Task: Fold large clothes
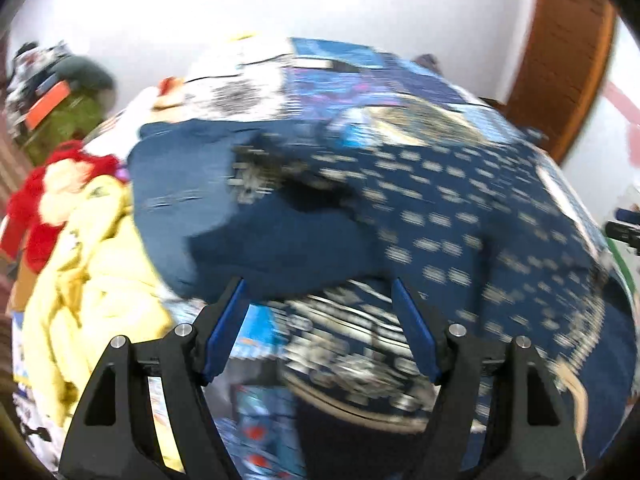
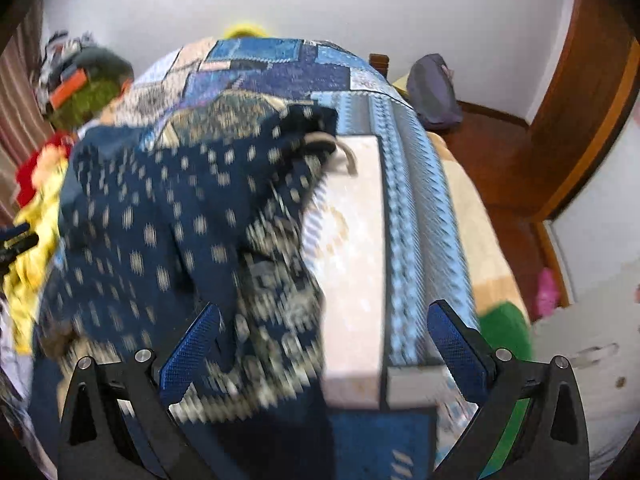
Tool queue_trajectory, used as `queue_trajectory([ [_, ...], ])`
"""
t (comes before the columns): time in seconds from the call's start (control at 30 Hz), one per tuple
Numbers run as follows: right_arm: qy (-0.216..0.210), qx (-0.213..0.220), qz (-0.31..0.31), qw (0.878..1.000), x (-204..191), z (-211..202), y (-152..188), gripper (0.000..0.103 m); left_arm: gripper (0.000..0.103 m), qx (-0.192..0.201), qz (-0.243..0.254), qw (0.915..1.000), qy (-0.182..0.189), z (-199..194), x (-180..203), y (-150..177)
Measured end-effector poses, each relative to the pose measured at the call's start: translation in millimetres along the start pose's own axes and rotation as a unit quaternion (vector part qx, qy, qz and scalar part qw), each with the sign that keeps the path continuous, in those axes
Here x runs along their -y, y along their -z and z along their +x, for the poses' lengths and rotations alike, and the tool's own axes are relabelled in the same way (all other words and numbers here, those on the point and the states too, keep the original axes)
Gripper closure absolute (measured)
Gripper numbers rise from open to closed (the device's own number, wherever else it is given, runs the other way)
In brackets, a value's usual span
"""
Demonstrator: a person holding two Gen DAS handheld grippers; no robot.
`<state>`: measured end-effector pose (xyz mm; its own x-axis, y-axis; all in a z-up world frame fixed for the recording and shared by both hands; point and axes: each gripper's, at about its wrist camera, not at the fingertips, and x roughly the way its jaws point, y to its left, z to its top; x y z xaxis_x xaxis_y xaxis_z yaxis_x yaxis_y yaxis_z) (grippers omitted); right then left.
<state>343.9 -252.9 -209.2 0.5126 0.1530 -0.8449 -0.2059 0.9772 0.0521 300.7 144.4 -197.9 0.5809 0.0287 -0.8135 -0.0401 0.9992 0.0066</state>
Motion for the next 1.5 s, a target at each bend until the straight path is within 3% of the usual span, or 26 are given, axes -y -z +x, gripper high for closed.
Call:
queue_trajectory([
  [0.17, -0.038, -0.007, 0.015, 0.999, -8, 39, -43, 0.000, 0.030, -0.031, -0.034, 0.9986, -0.025, 42, -46, -20],
  [0.33, -0.046, -0.024, 0.023, 0.998, -8, 89, -84, 0.000, 0.030, -0.061, -0.082, 0.9947, 0.008, 102, -77, -46],
  [0.47, -0.086, -0.043, 0.035, 0.995, -8, 131, -111, 0.005, 0.030, -0.067, -0.093, 0.9925, 0.042, 137, -76, -69],
  [0.53, -0.118, -0.051, 0.044, 0.991, -8, 148, -121, 0.017, 0.030, -0.075, -0.090, 0.9915, 0.056, 155, -72, -82],
  [0.6, -0.126, -0.050, 0.054, 0.989, -8, 158, -124, 0.018, 0.030, -0.081, -0.087, 0.9916, 0.052, 169, -69, -93],
  [0.63, -0.130, -0.042, 0.060, 0.989, -8, 162, -127, 0.025, 0.030, -0.076, -0.081, 0.9924, 0.052, 173, -66, -98],
  [0.67, -0.135, -0.037, 0.066, 0.988, -7, 165, -129, 0.033, 0.030, -0.075, -0.077, 0.9926, 0.056, 178, -64, -102],
  [0.7, -0.141, -0.035, 0.070, 0.987, -6, 166, -131, 0.055, 0.030, -0.073, -0.077, 0.9929, 0.055, 179, -63, -104],
  [0.73, -0.157, -0.032, 0.080, 0.984, -5, 167, -133, 0.068, 0.033, -0.067, -0.079, 0.9931, 0.055, 180, -62, -106],
  [0.77, -0.165, -0.032, 0.086, 0.982, -4, 168, -136, 0.071, 0.045, -0.060, -0.083, 0.9931, 0.057, 180, -60, -108],
  [0.8, -0.163, -0.027, 0.090, 0.982, -5, 168, -138, 0.075, 0.061, -0.054, -0.091, 0.9920, 0.069, 179, -58, -109],
  [0.83, -0.156, -0.020, 0.084, 0.984, -8, 166, -141, 0.079, 0.068, -0.046, -0.097, 0.9916, 0.072, 176, -56, -110],
  [0.87, -0.150, -0.013, 0.075, 0.986, -11, 163, -143, 0.080, 0.088, -0.041, -0.097, 0.9920, 0.070, 173, -52, -111],
  [0.9, -0.139, -0.005, 0.062, 0.988, -18, 159, -147, 0.082, 0.094, -0.039, -0.095, 0.9927, 0.062, 171, -49, -113],
  [1.03, -0.115, 0.030, 0.027, 0.993, -34, 137, -166, 0.084, 0.096, -0.012, -0.086, 0.9962, 0.008, 150, -47, -122],
  [1.27, -0.109, 0.082, -0.012, 0.991, -58, 110, -213, 0.085, 0.096, 0.063, -0.105, 0.9922, -0.026, 112, -69, -162],
  [1.37, -0.092, 0.088, -0.009, 0.992, -66, 121, -230, 0.085, 0.096, 0.056, -0.113, 0.9908, -0.049, 131, -75, -178],
  [1.5, -0.054, 0.063, -0.011, 0.997, -71, 163, -239, 0.085, 0.095, 0.015, -0.123, 0.9903, -0.063, 173, -79, -177],
])
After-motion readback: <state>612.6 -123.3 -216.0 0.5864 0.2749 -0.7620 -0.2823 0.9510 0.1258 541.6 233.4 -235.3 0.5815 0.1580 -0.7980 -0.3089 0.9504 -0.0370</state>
